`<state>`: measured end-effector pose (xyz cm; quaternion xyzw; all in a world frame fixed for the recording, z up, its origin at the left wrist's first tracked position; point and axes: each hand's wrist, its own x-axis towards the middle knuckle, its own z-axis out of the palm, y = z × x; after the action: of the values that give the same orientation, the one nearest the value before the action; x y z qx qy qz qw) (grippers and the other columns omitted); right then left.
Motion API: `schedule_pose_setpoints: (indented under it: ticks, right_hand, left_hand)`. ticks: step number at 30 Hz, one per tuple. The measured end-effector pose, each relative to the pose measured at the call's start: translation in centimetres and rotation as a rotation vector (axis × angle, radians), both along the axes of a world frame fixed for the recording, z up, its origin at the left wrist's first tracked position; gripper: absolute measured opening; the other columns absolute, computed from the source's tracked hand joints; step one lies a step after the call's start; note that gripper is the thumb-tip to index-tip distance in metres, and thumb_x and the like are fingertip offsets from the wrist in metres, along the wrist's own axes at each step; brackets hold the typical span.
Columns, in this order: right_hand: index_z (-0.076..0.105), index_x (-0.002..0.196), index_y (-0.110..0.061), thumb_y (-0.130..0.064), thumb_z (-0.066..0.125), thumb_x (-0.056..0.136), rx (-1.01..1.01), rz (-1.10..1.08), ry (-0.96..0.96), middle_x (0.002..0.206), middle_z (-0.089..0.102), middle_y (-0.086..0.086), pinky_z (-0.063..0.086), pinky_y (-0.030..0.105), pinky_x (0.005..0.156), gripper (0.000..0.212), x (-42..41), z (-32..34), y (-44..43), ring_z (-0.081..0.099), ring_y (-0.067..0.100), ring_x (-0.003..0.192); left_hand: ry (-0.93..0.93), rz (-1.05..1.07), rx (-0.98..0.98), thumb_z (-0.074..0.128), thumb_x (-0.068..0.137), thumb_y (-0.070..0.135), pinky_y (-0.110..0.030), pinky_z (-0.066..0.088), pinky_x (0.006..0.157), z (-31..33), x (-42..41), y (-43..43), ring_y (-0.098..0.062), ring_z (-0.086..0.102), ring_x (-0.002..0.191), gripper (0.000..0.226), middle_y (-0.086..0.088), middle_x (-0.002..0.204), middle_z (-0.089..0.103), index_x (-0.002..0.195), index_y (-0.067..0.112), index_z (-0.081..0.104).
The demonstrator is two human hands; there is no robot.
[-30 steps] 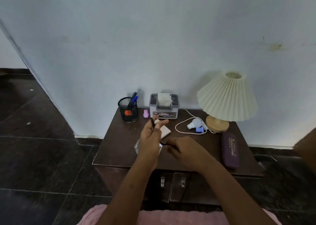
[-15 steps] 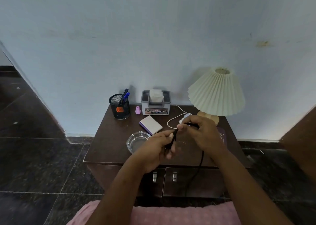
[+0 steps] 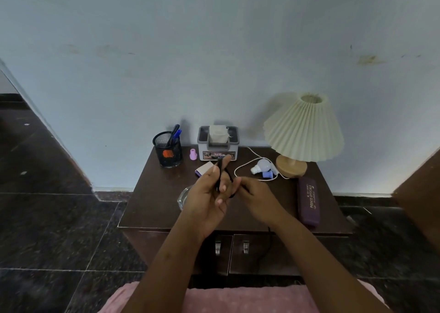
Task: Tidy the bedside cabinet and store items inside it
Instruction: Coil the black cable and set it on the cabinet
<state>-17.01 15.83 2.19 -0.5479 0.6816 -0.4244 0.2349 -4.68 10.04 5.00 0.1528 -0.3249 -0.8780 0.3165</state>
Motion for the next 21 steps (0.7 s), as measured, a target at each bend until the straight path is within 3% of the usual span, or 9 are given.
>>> schedule_pose_setpoints:
  ticks: [3, 5, 6, 9, 11, 15, 17, 18, 21]
  right_hand:
    - [0.06, 0.082, -0.038, -0.02, 0.047, 0.097, 0.064, 0.093, 0.099, 0.074, 0.061, -0.014, 0.038, 0.011, 0.065, 0.027, 1.2, 0.0, -0.2, 0.056, -0.01, 0.073]
    - [0.061, 0.086, -0.03, -0.022, 0.047, 0.097, 0.065, 0.129, 0.112, 0.076, 0.061, -0.012, 0.04, 0.014, 0.065, 0.019, 1.6, 0.1, -0.1, 0.057, -0.006, 0.073]
    - [0.059, 0.085, -0.029, -0.025, 0.048, 0.096, 0.066, 0.147, 0.143, 0.073, 0.059, -0.013, 0.04, 0.015, 0.064, 0.017, 1.6, 0.2, 0.1, 0.056, -0.004, 0.069]
    - [0.063, 0.087, -0.02, -0.032, 0.05, 0.095, 0.088, 0.161, 0.314, 0.076, 0.062, -0.003, 0.041, 0.026, 0.062, 0.02, 1.2, 0.2, 0.5, 0.05, 0.003, 0.065]
    - [0.065, 0.091, -0.017, -0.038, 0.05, 0.093, 0.06, 0.164, 0.361, 0.082, 0.066, -0.002, 0.039, 0.022, 0.062, 0.026, 0.9, 0.7, 0.7, 0.05, 0.001, 0.066]
    - [0.068, 0.094, -0.021, -0.051, 0.044, 0.088, -0.024, 0.121, 0.379, 0.082, 0.068, -0.006, 0.048, 0.03, 0.069, 0.039, 0.0, 2.0, 1.1, 0.06, 0.008, 0.075]
    - [0.067, 0.084, -0.019, -0.043, 0.053, 0.088, -0.077, 0.082, 0.34, 0.071, 0.063, -0.012, 0.045, 0.026, 0.064, 0.028, -1.0, 2.5, 1.5, 0.057, 0.005, 0.069]
    - [0.067, 0.081, -0.018, -0.037, 0.059, 0.088, -0.105, 0.057, 0.321, 0.068, 0.061, -0.016, 0.042, 0.02, 0.063, 0.022, -1.4, 2.8, 1.7, 0.056, 0.002, 0.068]
    - [0.069, 0.076, -0.02, -0.021, 0.068, 0.085, -0.206, -0.028, 0.194, 0.07, 0.064, -0.021, 0.042, 0.013, 0.065, 0.009, -2.4, 3.1, 1.9, 0.059, 0.0, 0.069]
  left_hand:
    - [-0.049, 0.14, -0.038, 0.028, 0.101, 0.017, -0.023, 0.056, 0.074, -0.1, 0.0, -0.4, -0.009, 0.054, 0.044, 0.032, 0.003, 0.049, 0.046, 0.12, 0.011, 0.054]
    - [-0.073, 0.191, -0.09, 0.025, 0.102, 0.016, -0.023, 0.056, 0.068, 0.0, 0.0, -0.6, -0.013, 0.07, 0.071, 0.03, 0.003, 0.049, 0.048, 0.116, 0.017, 0.052]
    - [-0.087, 0.208, -0.126, 0.025, 0.103, 0.014, -0.023, 0.056, 0.071, 0.0, 0.0, -0.5, -0.015, 0.072, 0.082, 0.03, 0.002, 0.049, 0.049, 0.115, 0.019, 0.051]
    - [-0.219, 0.304, -0.287, 0.027, 0.103, 0.009, -0.032, 0.047, 0.1, -0.2, -0.3, -0.6, -0.019, 0.066, 0.101, 0.029, -0.001, 0.053, 0.053, 0.107, 0.018, 0.055]
    - [-0.422, 0.367, -0.452, 0.03, 0.103, 0.01, -0.031, 0.044, 0.104, -0.8, -0.2, -1.2, -0.019, 0.062, 0.107, 0.028, -0.006, 0.07, 0.059, 0.119, 0.014, 0.052]
    - [-0.831, 0.273, -0.887, 0.039, 0.1, 0.015, -0.032, 0.049, 0.092, -1.6, 0.4, -1.4, -0.014, 0.063, 0.095, 0.017, -0.007, 0.091, 0.066, 0.106, 0.015, 0.055]
    - [-0.816, 0.123, -0.831, 0.04, 0.1, 0.013, -0.015, 0.048, 0.07, -1.1, 0.2, -0.7, 0.001, 0.061, 0.069, 0.016, -0.003, 0.076, 0.06, 0.105, 0.016, 0.055]
    - [-0.759, 0.03, -0.746, 0.039, 0.1, 0.013, -0.013, 0.047, 0.062, -0.8, 0.2, -0.3, 0.0, 0.059, 0.056, 0.017, -0.002, 0.067, 0.056, 0.104, 0.018, 0.055]
    - [-0.609, -0.163, -0.539, 0.036, 0.101, 0.017, -0.026, 0.046, 0.062, -0.5, 0.3, 0.1, -0.01, 0.049, 0.04, 0.024, 0.0, 0.052, 0.052, 0.106, 0.017, 0.059]
